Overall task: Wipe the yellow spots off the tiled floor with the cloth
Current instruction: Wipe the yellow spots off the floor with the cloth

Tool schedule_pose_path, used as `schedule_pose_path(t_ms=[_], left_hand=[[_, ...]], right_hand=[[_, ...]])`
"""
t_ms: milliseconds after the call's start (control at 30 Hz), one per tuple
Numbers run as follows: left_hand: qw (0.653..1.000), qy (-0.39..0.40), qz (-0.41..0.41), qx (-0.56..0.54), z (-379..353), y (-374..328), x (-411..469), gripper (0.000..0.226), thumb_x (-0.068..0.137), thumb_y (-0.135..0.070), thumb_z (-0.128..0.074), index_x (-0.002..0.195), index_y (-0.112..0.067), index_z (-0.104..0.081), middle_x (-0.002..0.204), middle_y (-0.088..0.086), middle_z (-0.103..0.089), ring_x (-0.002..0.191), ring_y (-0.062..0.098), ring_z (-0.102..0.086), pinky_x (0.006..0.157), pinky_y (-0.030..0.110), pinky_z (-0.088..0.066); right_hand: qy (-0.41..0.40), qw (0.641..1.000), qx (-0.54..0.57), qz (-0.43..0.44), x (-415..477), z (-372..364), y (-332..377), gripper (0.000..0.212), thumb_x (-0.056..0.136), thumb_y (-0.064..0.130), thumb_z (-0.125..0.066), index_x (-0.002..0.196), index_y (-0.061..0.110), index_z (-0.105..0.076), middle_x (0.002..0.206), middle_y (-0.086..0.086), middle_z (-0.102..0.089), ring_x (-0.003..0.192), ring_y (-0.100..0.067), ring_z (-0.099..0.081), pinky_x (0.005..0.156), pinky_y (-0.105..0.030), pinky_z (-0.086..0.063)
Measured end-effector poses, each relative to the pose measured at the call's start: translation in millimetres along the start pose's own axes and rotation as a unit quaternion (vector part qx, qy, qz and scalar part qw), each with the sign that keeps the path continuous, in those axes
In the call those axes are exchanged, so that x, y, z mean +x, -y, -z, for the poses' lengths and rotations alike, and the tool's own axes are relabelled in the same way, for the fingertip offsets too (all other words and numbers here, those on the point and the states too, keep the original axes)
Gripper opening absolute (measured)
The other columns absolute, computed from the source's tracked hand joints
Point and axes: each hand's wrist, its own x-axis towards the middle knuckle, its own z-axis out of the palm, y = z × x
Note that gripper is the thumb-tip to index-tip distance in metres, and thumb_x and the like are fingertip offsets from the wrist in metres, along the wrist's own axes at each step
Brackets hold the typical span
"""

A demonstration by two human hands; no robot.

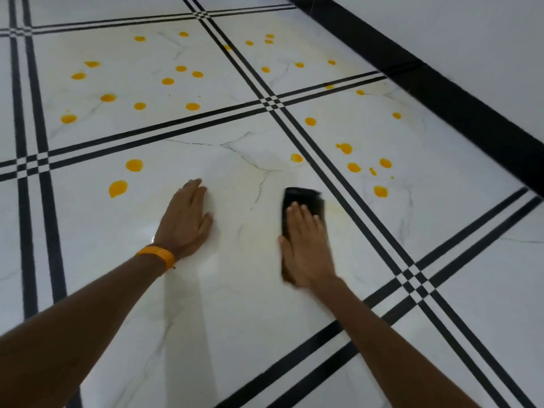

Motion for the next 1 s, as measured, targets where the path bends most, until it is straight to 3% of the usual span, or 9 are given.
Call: schedule_pose_path(t_ms=[67, 100, 233, 400, 433, 567, 733, 900, 1000], left_hand=[[1.0, 0.02, -0.016, 0.004, -12, -9, 21, 0.077, 0.093, -0.049, -0.021, 0.152, 0.0, -0.025, 0.162, 0.016, -0.018, 0.15, 0.031, -0.014, 0.123, 0.044, -0.01], [0.999, 0.028, -0.016, 0.017, -18, -12, 26, 0.078, 0.094, -0.051, -0.017, 0.154, -0.003, -0.019, 0.163, 0.012, -0.013, 0.152, 0.027, -0.009, 0.123, 0.042, -0.007], [0.998, 0.03, -0.021, 0.056, -29, -10, 29, 0.072, 0.098, -0.051, -0.013, 0.156, -0.008, -0.012, 0.164, 0.007, -0.011, 0.152, 0.02, -0.006, 0.124, 0.042, -0.006], [0.998, 0.047, -0.005, 0.044, -21, -13, 28, 0.07, 0.099, -0.049, -0.017, 0.157, -0.011, -0.01, 0.165, 0.005, -0.009, 0.152, 0.017, -0.003, 0.124, 0.039, -0.003], [0.998, 0.047, -0.005, 0.045, -22, -14, 27, 0.069, 0.099, -0.048, -0.017, 0.157, -0.011, -0.009, 0.165, 0.005, -0.009, 0.152, 0.017, -0.003, 0.124, 0.04, -0.004], [0.998, 0.038, -0.003, 0.047, -25, -11, 29, 0.07, 0.099, -0.048, -0.017, 0.157, -0.01, -0.01, 0.165, 0.005, -0.01, 0.152, 0.018, -0.005, 0.124, 0.042, -0.006], [0.998, 0.036, -0.015, 0.051, -26, -9, 29, 0.071, 0.098, -0.049, -0.014, 0.157, -0.009, -0.01, 0.165, 0.007, -0.011, 0.152, 0.02, -0.006, 0.124, 0.042, -0.006], [0.998, 0.04, -0.015, 0.044, -28, -8, 29, 0.069, 0.099, -0.046, -0.013, 0.157, -0.009, -0.01, 0.165, 0.008, -0.011, 0.152, 0.021, -0.006, 0.124, 0.041, -0.005], [0.999, 0.03, -0.011, 0.042, -30, -7, 29, 0.069, 0.099, -0.046, -0.013, 0.156, -0.009, -0.011, 0.164, 0.008, -0.013, 0.152, 0.021, -0.007, 0.124, 0.041, -0.005]], right_hand=[[0.036, 0.987, -0.004, 0.156, -14, 2, -14, 0.064, 0.106, 0.044, -0.024, 0.161, 0.013, -0.015, 0.17, -0.001, -0.01, 0.157, -0.017, -0.002, 0.127, -0.044, -0.01], [0.046, 0.985, -0.004, 0.168, -15, 5, -31, 0.064, 0.106, 0.045, -0.026, 0.162, 0.015, -0.013, 0.17, 0.001, -0.009, 0.157, -0.015, -0.001, 0.127, -0.044, -0.009], [-0.005, 0.999, -0.004, -0.041, 21, 8, -39, 0.07, 0.102, 0.048, -0.021, 0.161, 0.011, -0.017, 0.169, -0.003, -0.011, 0.157, -0.02, -0.007, 0.127, -0.046, -0.011], [0.064, 0.98, -0.003, 0.186, 13, 3, -12, 0.067, 0.105, 0.046, -0.028, 0.161, 0.011, -0.018, 0.169, -0.004, -0.015, 0.157, -0.021, -0.009, 0.127, -0.045, -0.01], [0.057, 0.983, -0.004, 0.172, 9, 5, -30, 0.067, 0.104, 0.046, -0.03, 0.161, 0.011, -0.019, 0.169, -0.004, -0.016, 0.157, -0.02, -0.01, 0.126, -0.046, -0.012], [-0.003, 0.996, -0.021, -0.088, 12, 9, -57, 0.069, 0.103, 0.047, -0.025, 0.16, 0.009, -0.02, 0.169, -0.006, -0.014, 0.157, -0.022, -0.01, 0.127, -0.046, -0.011], [0.059, 0.984, 0.001, 0.17, -5, -2, 12, 0.065, 0.106, 0.046, -0.026, 0.162, 0.015, -0.014, 0.17, -0.001, -0.011, 0.157, -0.019, -0.005, 0.127, -0.041, -0.004], [0.073, 0.995, 0.056, 0.033, -6, 16, -24, 0.065, 0.106, 0.049, -0.017, 0.162, 0.017, -0.013, 0.17, 0.002, -0.005, 0.157, -0.016, 0.001, 0.127, -0.044, -0.008], [0.035, 0.993, 0.115, 0.004, 23, 31, -22, 0.053, 0.106, 0.033, -0.042, 0.154, 0.012, -0.037, 0.164, -0.006, -0.03, 0.153, -0.025, -0.021, 0.121, -0.049, -0.027]])
